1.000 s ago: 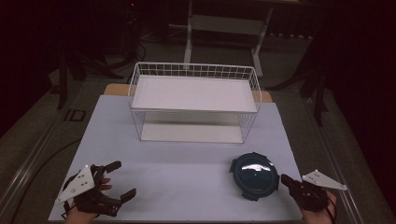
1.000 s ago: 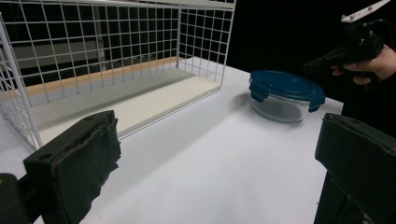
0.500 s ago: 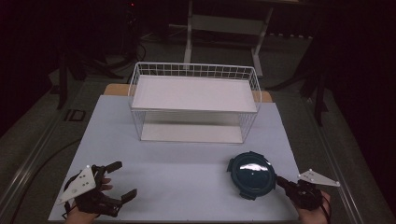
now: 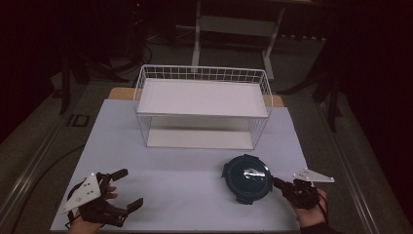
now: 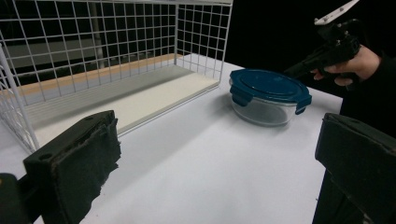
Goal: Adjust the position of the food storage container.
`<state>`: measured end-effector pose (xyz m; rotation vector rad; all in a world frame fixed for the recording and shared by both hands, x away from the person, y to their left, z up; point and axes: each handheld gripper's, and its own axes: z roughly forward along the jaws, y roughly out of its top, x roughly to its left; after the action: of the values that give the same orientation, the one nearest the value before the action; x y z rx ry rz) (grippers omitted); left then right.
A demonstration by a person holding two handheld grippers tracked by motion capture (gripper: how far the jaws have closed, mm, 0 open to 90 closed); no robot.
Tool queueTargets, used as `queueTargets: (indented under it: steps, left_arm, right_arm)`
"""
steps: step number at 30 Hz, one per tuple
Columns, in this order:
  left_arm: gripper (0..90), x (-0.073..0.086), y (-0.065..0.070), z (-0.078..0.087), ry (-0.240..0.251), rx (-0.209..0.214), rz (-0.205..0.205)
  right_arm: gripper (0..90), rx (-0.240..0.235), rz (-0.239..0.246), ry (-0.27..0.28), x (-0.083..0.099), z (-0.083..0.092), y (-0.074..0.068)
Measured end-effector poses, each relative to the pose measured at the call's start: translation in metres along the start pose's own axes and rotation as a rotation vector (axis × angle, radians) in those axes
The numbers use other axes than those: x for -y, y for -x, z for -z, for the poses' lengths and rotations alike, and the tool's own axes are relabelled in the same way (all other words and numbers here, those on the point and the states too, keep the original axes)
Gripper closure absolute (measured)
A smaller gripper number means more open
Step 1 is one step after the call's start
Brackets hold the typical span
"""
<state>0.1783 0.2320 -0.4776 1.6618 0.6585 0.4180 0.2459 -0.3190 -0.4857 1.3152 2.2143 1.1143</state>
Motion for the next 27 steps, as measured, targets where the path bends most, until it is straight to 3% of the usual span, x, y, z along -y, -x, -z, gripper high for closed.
queueTargets:
  steps: [7,12,16,20,27]
  left_arm:
    - [0.0,0.000,-0.001,0.000,-0.004,0.001,0.001]
    - [0.0,0.000,0.000,-0.001,-0.003,0.004,-0.001]
    - [0.0,0.000,0.000,-0.001,-0.003,0.004,0.001]
    - [0.0,0.000,0.001,-0.001,-0.004,0.007,0.000]
    - [0.0,0.000,0.001,0.000,-0.004,0.010,0.001]
  right_arm:
    - [90.0,0.008,-0.007,-0.026,0.005,-0.002,0.001]
    - [90.0,-0.017,-0.038,-0.029,0.005,-0.006,0.003]
    - [90.0,-0.036,-0.032,-0.031,0.001,-0.010,0.000]
    - [90.0,-0.070,0.006,-0.052,-0.011,-0.026,-0.013]
    - [90.0,-0.105,0.027,-0.059,-0.024,-0.044,-0.025]
